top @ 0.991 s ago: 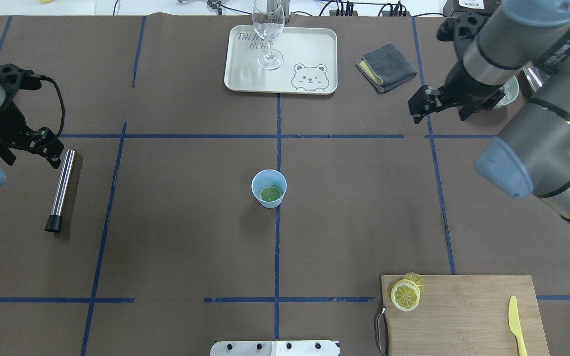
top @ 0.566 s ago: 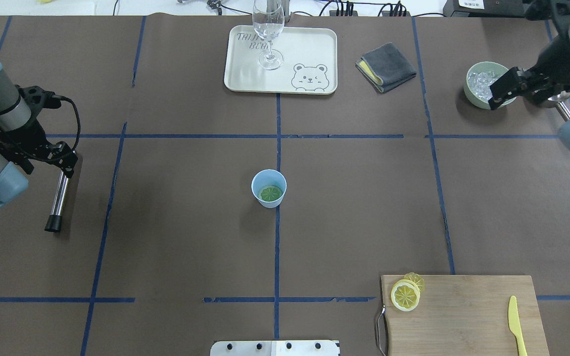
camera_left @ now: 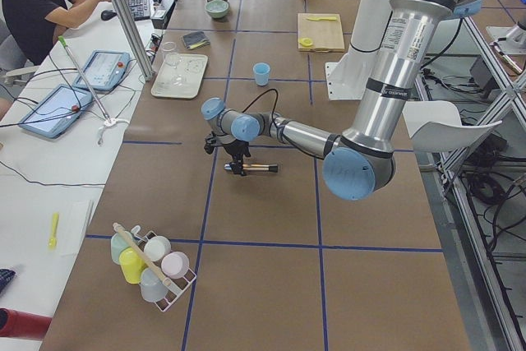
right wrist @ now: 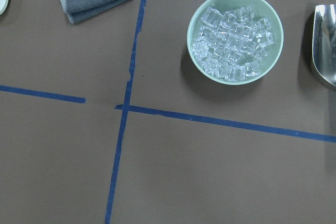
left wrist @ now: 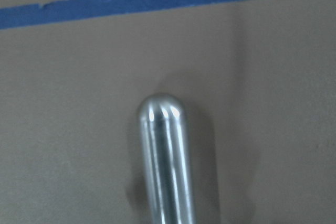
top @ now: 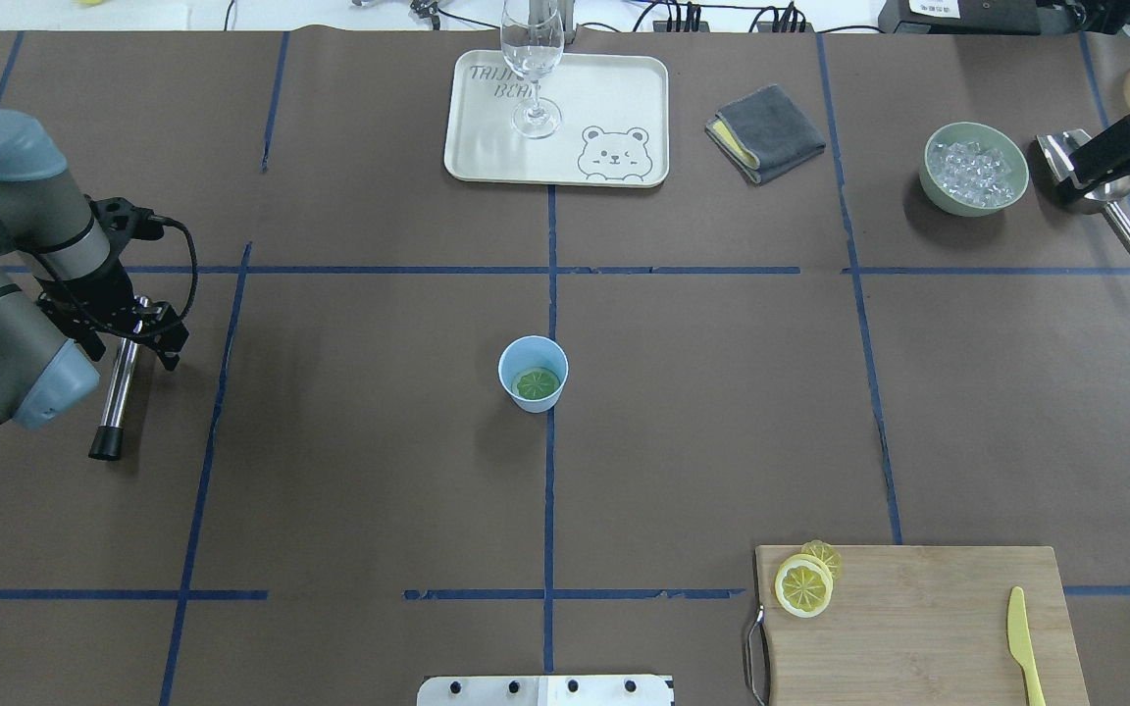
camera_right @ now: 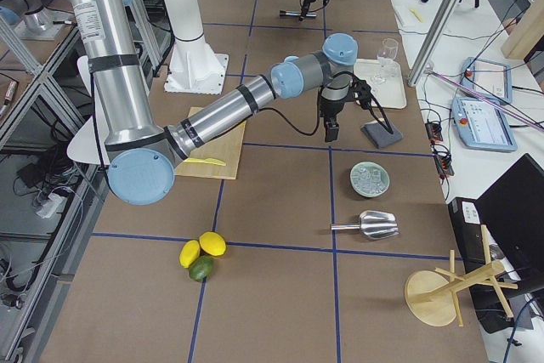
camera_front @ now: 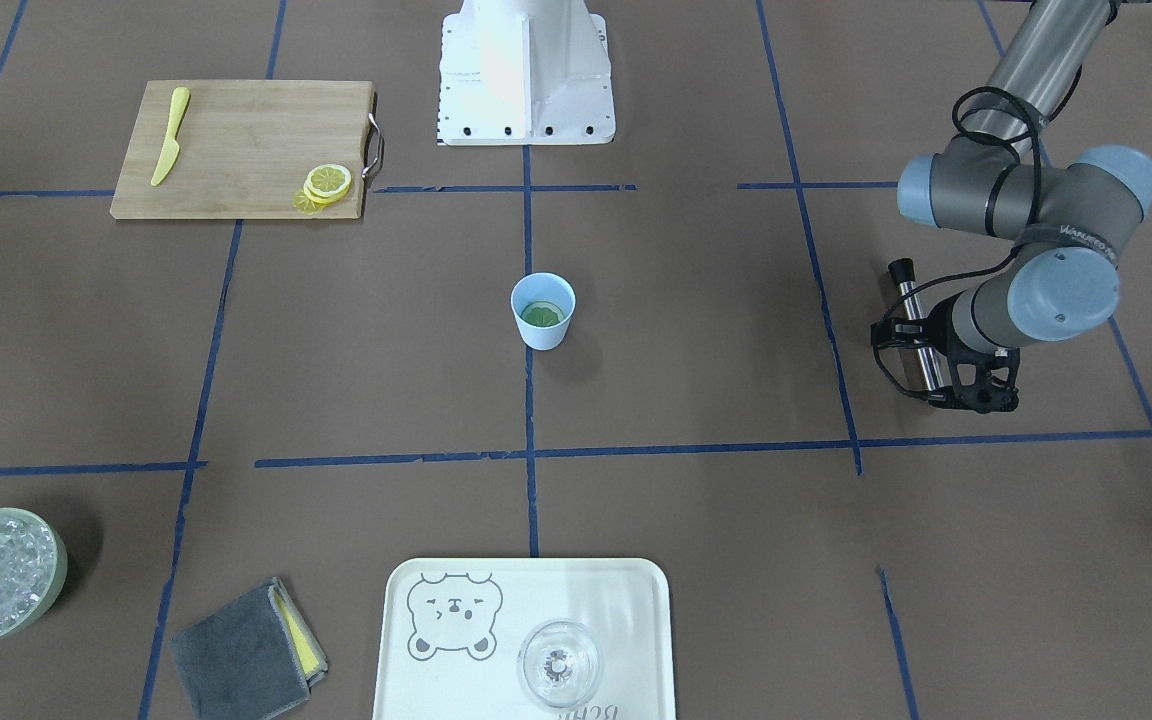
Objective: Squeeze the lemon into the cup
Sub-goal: 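Close the left gripper around the upright steel muddler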
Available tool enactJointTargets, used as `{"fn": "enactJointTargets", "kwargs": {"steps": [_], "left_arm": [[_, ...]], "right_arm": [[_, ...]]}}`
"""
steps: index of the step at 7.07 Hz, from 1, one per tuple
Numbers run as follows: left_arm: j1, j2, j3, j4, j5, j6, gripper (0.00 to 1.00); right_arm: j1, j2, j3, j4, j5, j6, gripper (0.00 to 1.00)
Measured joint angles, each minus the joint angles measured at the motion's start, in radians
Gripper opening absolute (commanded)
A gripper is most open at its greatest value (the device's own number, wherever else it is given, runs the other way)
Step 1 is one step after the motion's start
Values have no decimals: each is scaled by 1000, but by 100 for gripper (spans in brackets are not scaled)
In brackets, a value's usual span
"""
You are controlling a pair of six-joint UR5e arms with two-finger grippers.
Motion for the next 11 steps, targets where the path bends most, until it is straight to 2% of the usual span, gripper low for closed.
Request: {"fn": "enactJointTargets", "kwargs": {"steps": [2, 3, 4, 5, 7, 10, 11], "left_arm": [[1, 2, 3, -1, 0, 5, 86], [-1, 4, 3, -1, 0, 9, 76], [-5, 6, 3, -1, 0, 11, 63], [-11, 6, 3, -1, 0, 12, 45], [-23, 7, 3, 1, 0, 13, 0], [-35, 5, -11, 4, -1, 12, 0], [-47, 9, -49, 10, 1, 11, 0]], "right_arm": [[6, 1, 2, 0, 3, -2, 100], [7, 2, 4, 0, 4, -2, 100], [7, 4, 4, 0, 4, -2, 100], [7, 5, 5, 0, 4, -1, 100], [7, 7, 6, -1, 4, 0, 100], [7, 9, 9, -3, 4, 0, 100], [8, 9, 12, -4, 4, 0, 100]]}}
